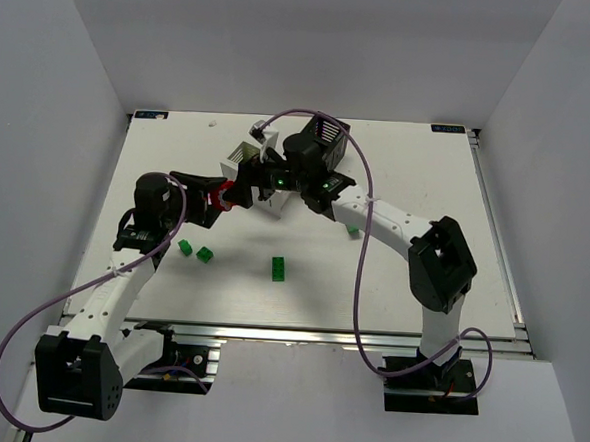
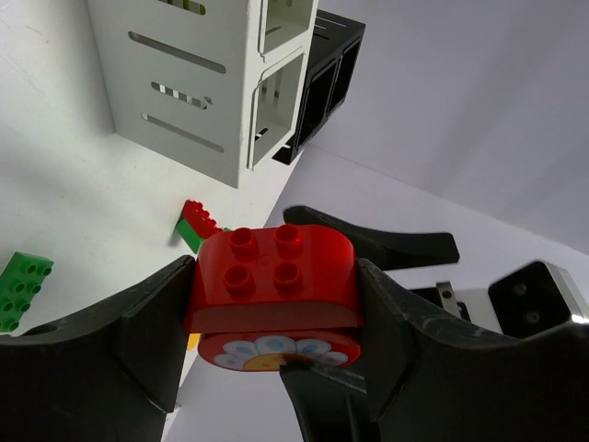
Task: Sort the legos into containers by color
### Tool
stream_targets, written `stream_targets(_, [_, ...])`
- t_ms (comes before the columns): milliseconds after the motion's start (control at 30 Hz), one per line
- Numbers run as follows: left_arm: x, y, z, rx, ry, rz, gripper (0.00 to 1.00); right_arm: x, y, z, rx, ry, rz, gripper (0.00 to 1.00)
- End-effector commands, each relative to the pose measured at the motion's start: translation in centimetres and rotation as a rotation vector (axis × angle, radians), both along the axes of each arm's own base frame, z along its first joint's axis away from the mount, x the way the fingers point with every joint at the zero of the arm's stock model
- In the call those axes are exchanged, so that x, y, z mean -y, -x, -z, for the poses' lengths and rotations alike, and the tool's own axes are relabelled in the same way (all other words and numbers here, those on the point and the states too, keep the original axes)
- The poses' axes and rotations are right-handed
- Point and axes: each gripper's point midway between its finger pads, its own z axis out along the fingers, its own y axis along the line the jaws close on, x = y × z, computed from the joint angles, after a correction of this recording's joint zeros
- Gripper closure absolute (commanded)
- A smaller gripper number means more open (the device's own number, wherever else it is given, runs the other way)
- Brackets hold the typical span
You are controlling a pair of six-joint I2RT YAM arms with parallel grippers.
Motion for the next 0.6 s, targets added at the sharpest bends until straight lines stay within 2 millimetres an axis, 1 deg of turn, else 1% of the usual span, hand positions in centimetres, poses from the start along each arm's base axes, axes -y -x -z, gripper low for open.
stream_targets(0, [0.4,0.4,-1.2,0.040,0.012,0.018,0.96,-1.3,-0.5,-1.8,0.018,-0.065,-0.012,0.14])
stream_targets(67, [0.4,0.4,-1.1,0.038,0.013,0.021,0.96,-1.5,-0.4,-2.1,0.007,-0.079,-0.021,0.16])
stream_targets(100, [0.4,0.4,-0.9,0.037,0.013,0.019,0.96,-1.6,-0.3,-1.9,0.000,-0.078,-0.026,0.17])
stream_targets(200, [0.5,0.4,-1.0,0.041,0.022,0.021,0.96,-1.8,-0.4,-1.7,-0.003,-0.078,-0.025,0.24])
stream_targets(233, [0.5,0.4,-1.0,0.041,0.022,0.021,0.96,-1.8,-0.4,-1.7,-0.003,-0.078,-0.032,0.32])
stream_targets(300, [0.4,0.4,-0.9,0.040,0.020,0.018,0.96,-1.9,0.0,-1.7,0.002,-0.085,-0.057,0.41])
stream_targets(367, [0.4,0.3,-0.7,0.036,0.019,0.018,0.97,-1.7,0.6,-1.8,0.000,-0.093,-0.087,0.66])
stream_targets(400, [0.4,0.3,-0.6,0.034,0.018,0.015,0.97,-1.7,0.9,-1.6,-0.006,-0.092,-0.100,0.66])
stream_targets(433, [0.4,0.4,-0.5,0.035,0.016,0.016,0.97,-1.4,0.8,-1.8,-0.002,-0.100,-0.104,0.79])
stream_targets(467, [0.4,0.4,-0.5,0.036,0.017,0.014,0.97,-1.3,1.0,-1.9,-0.002,-0.102,-0.110,0.85])
stream_targets(500, [0.3,0.3,-0.4,0.037,0.017,0.009,0.97,-0.7,1.1,-1.7,-0.008,-0.101,-0.119,0.95])
stream_targets(533, [0.3,0.4,-0.3,0.036,0.016,0.009,0.97,-0.5,1.1,-1.8,-0.007,-0.107,-0.123,0.99])
stream_targets(567, [0.2,0.3,-0.2,0.036,0.016,0.006,0.97,-0.1,1.0,-1.8,-0.009,-0.108,-0.123,1.00])
